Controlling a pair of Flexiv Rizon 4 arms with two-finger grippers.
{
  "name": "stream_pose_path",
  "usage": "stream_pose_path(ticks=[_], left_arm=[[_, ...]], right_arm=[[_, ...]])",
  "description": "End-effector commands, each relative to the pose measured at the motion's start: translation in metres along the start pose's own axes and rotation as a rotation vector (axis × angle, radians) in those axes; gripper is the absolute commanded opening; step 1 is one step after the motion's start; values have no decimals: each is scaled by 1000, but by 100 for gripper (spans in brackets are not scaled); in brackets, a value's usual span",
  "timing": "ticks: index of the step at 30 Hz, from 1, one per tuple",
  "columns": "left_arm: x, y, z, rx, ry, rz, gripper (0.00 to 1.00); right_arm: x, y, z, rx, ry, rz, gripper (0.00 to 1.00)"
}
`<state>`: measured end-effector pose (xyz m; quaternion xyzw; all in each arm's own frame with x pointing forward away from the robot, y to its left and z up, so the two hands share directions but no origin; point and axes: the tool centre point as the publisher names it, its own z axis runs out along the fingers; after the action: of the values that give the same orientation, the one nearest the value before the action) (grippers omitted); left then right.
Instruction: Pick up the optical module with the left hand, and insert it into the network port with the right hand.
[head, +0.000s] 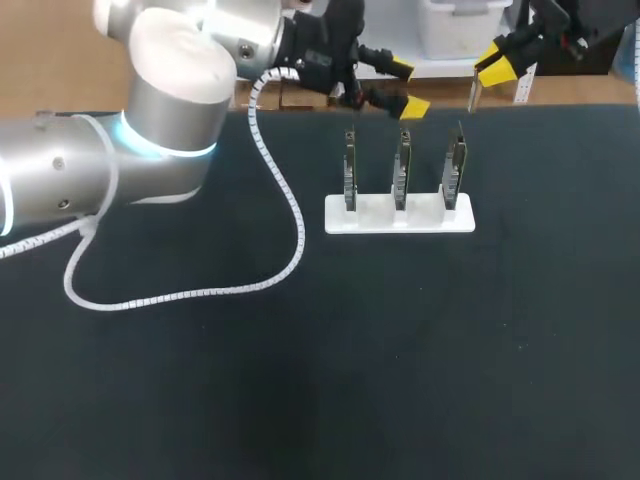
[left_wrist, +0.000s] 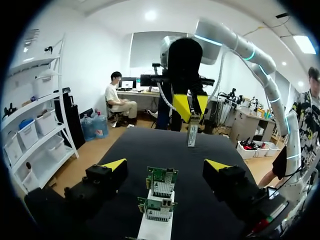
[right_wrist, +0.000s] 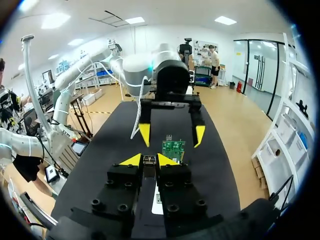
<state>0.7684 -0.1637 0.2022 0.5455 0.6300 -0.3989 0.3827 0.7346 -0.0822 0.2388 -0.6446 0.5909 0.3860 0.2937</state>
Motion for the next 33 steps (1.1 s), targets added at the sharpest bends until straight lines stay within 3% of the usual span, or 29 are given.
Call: stream_pose_path(ticks=[1,12,33], left_arm=[[4,-2,0,-3,-12,4,100],[4,-2,0,-3,-12,4,100],[4,-2,0,-3,-12,4,100]], right_arm=[[0,-2,0,-4,-1,0,0],[3,-5,10,-42,11,1,0],[43,-5,21,-118,6,61,0]])
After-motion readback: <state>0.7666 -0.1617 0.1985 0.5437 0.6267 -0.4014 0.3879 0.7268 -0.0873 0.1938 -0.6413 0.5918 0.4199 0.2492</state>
